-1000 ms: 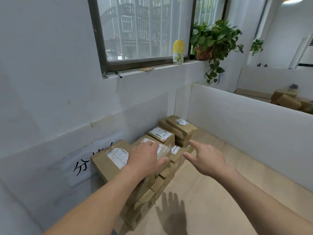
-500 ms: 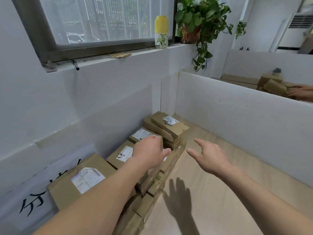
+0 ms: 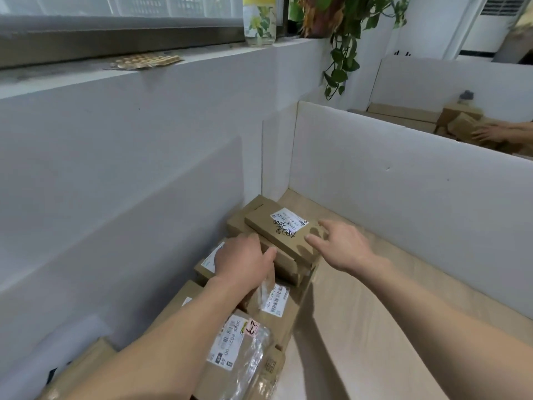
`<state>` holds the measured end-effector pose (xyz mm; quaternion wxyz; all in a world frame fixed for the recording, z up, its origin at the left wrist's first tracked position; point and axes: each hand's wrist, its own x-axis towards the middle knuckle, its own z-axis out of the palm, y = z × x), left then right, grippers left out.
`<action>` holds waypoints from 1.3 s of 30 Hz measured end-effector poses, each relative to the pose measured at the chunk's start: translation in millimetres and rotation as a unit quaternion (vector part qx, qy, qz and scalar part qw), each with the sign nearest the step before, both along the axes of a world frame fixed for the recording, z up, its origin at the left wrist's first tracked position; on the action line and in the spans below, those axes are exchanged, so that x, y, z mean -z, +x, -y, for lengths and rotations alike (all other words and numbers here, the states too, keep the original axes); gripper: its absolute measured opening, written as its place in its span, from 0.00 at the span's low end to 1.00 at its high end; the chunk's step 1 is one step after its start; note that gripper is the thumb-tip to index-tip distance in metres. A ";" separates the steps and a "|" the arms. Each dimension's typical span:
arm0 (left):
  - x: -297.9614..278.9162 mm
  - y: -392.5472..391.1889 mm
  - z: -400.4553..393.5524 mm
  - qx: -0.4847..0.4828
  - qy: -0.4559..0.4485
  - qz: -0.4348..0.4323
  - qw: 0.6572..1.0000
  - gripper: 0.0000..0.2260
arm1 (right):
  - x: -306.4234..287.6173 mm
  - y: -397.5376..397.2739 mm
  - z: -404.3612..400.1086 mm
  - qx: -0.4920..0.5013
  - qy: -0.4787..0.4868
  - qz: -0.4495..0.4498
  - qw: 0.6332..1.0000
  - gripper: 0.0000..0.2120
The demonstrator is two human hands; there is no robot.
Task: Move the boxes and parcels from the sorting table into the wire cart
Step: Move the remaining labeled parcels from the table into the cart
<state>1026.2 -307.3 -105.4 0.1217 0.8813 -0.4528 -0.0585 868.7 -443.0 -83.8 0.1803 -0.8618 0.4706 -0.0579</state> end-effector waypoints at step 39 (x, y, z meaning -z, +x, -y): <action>14.7 -27.2 52.3 0.030 -0.075 -0.173 0.982 0.11 | 43.2 -28.2 31.5 0.135 0.235 0.231 0.934 0.51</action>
